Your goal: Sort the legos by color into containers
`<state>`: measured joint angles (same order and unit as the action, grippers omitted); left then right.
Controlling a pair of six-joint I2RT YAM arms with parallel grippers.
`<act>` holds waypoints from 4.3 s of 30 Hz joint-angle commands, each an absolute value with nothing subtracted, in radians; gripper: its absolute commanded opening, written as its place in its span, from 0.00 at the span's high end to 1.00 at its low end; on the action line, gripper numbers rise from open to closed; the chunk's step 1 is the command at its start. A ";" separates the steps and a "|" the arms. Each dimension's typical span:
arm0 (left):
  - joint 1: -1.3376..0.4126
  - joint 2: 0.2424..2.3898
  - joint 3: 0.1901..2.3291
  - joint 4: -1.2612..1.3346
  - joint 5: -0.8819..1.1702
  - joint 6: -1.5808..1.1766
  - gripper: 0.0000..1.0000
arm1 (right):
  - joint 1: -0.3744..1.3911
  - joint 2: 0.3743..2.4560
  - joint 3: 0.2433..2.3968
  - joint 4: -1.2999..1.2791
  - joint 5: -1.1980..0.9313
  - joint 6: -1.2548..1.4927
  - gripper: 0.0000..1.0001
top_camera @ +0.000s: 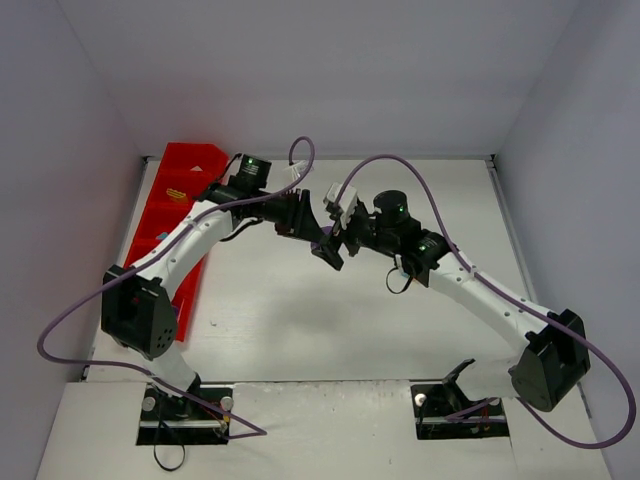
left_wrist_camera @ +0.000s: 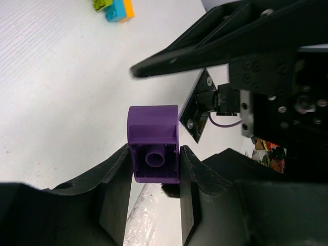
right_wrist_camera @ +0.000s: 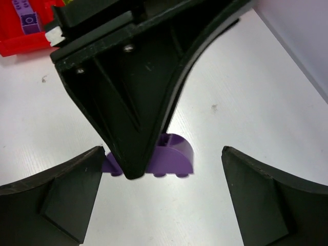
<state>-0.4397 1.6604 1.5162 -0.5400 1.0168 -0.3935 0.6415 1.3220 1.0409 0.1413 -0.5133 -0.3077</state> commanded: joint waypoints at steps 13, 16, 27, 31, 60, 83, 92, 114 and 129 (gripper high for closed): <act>-0.152 1.464 1.347 -0.463 0.624 -0.546 0.95 | 0.548 1.224 0.977 0.192 -0.249 -0.063 0.06; -0.104 1.401 1.286 -0.483 0.505 -0.642 0.95 | 0.546 1.218 0.969 0.176 -0.190 -0.003 0.06; -0.005 1.189 1.114 -0.750 -0.032 -0.956 0.95 | 0.538 1.207 0.945 0.138 -0.100 0.190 0.07; 0.089 1.155 1.083 -0.807 -0.103 -0.977 0.95 | 0.538 1.192 0.908 0.133 -0.112 0.248 0.07; 0.351 1.152 0.907 -0.957 -0.221 -1.037 0.58 | 0.537 1.083 0.799 0.121 -0.071 0.279 0.07; 0.054 1.057 1.193 -0.706 0.077 -0.666 0.30 | 0.511 1.086 0.798 -0.029 0.274 0.460 0.02; -0.331 1.164 1.287 -0.580 0.132 -0.569 0.30 | 0.353 1.138 0.793 -0.135 0.272 0.508 0.07; -0.472 1.201 1.160 -0.416 0.315 -0.425 0.30 | 0.267 1.515 0.887 -0.065 -0.041 0.324 0.11; -0.474 1.261 1.181 -0.430 0.308 -0.459 0.30 | 0.374 1.760 1.089 0.057 -0.201 0.321 0.19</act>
<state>-0.4709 1.2617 1.1404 -0.4725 0.3096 -0.4541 0.3706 1.7702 1.0248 0.0246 -0.1741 0.3313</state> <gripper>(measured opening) 0.700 0.816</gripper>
